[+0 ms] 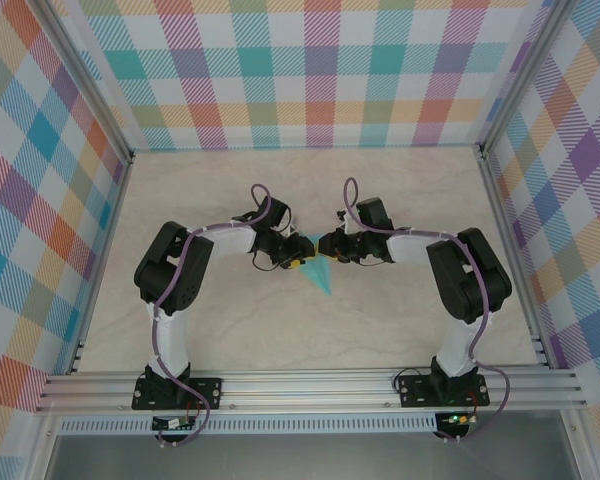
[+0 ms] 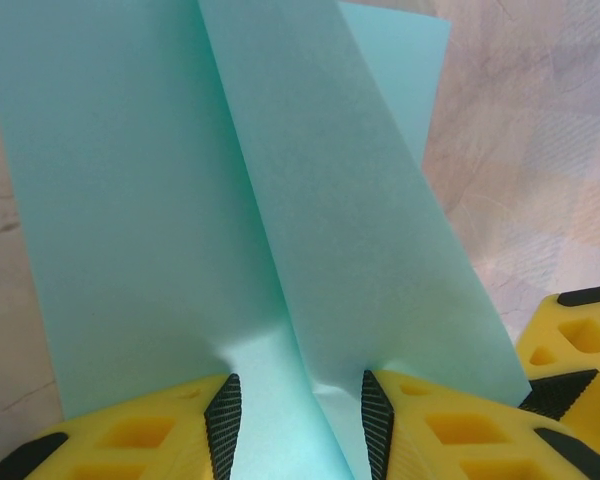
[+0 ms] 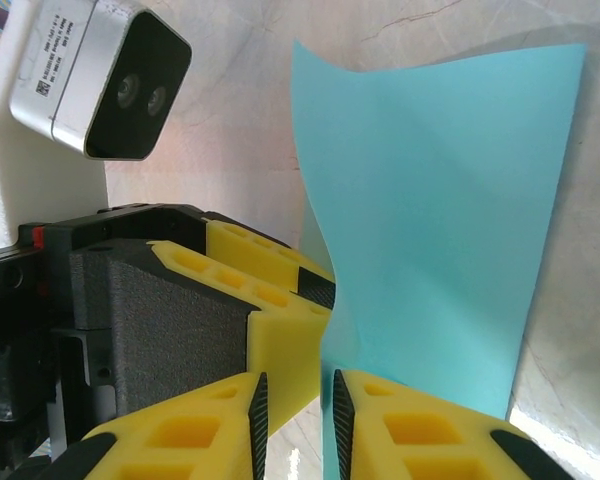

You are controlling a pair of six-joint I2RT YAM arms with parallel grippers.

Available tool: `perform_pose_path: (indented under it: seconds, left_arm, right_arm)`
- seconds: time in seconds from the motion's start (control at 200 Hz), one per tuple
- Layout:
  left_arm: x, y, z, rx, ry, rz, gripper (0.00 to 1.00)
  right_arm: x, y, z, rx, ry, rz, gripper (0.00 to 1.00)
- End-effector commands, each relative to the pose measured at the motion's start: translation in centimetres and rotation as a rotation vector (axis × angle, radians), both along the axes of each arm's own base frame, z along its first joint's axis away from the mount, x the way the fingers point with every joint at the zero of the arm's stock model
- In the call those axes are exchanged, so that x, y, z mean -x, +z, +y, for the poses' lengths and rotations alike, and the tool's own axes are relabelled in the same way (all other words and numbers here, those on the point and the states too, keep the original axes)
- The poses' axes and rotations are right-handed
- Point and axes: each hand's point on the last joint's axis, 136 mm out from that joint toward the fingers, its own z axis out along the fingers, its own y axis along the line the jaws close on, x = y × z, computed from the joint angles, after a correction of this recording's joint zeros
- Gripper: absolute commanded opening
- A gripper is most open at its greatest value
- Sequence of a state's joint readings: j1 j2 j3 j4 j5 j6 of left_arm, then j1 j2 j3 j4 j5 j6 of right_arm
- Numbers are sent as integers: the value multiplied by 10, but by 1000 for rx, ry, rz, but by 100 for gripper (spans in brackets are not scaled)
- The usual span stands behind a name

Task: Fold a paper plane with a square sheet of paper (fold left side to right side)
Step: Fourth fold the wing at the center of the table.

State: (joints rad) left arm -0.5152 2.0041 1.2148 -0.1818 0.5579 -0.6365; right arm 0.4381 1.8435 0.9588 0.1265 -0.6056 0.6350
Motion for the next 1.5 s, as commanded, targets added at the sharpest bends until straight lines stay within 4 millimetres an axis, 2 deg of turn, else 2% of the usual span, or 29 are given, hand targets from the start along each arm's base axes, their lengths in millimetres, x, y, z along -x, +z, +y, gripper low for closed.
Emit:
perform_pose_path:
  seconds: [0.0, 0.23, 0.345, 0.525, 0.885, 1.26, 1.495]
  left_arm:
    - [8, -2, -4, -19, -29, 10, 41]
    - [8, -2, -4, -18, -30, 9, 41]
    - [9, -2, -3, -18, -29, 10, 41]
    - [9, -3, -3, -19, -29, 11, 41]
    - [9, -3, -3, -19, -29, 12, 41]
    - [9, -2, -4, -15, -30, 7, 41]
    - [8, -2, -4, -14, -31, 6, 41]
  right_arm:
    - [-10, -18, -8, 78, -33, -10, 26]
    - [-11, -17, -10, 82, -38, -13, 26]
    - [-12, -10, -12, 64, -47, -28, 26]
    - [-12, 6, -12, 47, -35, -75, 33]
    - [-17, 21, -23, 48, -74, -116, 33]
    - [-14, 12, -3, -5, -22, -60, 33]
    - [-13, 1, -1, 8, -24, -36, 33]
